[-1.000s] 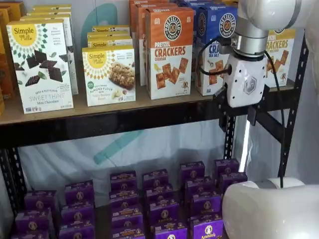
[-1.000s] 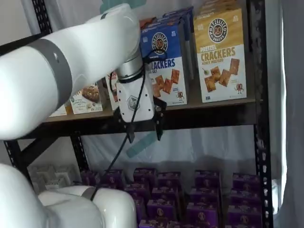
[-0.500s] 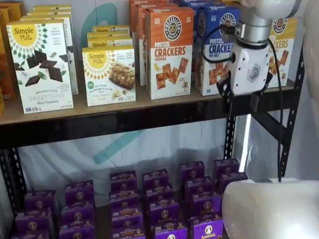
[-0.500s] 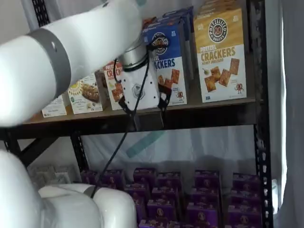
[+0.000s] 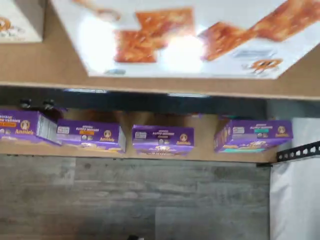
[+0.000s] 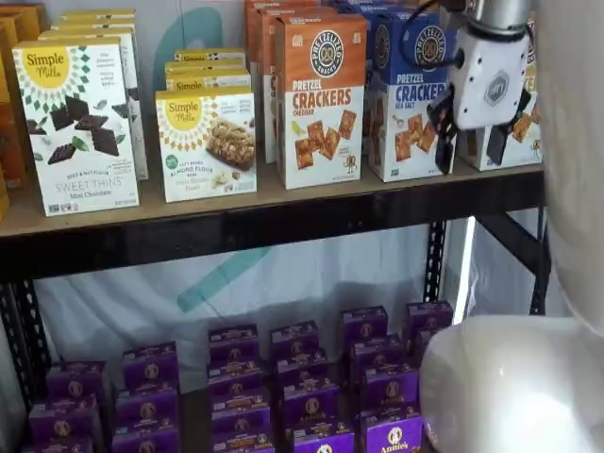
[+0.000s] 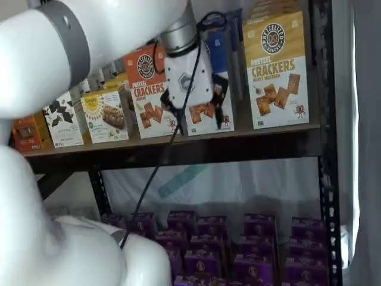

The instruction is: Retrieve the yellow and white box located on the top shelf, the sixth one from the left

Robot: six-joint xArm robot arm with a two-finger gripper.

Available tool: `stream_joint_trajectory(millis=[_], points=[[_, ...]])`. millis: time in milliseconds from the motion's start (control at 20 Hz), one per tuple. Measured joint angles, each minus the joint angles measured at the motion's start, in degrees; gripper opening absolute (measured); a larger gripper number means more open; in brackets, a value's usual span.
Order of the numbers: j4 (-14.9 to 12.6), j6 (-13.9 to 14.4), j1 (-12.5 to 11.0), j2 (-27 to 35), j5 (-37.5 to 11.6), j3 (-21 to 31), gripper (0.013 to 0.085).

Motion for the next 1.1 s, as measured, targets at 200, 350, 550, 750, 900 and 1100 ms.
stream_joint_trajectory(millis=[200, 350, 550, 750, 900, 1100], points=[[1.02, -3.12, -3.15, 2.32, 0.14, -3.16, 0.085], [1.48, -5.06, -5.12, 4.17, 0.76, -5.52, 0.085], [2.01, -6.56, -6.62, 5.64, 1.45, -7.55, 0.085], [2.84, -8.15, -8.3, 7.25, 2.69, -10.09, 0.085], [2.58, -8.98, -9.17, 8.29, 3.78, -12.02, 0.085], [2.08, -9.92, -10.2, 8.9, 4.06, -13.83, 0.085]])
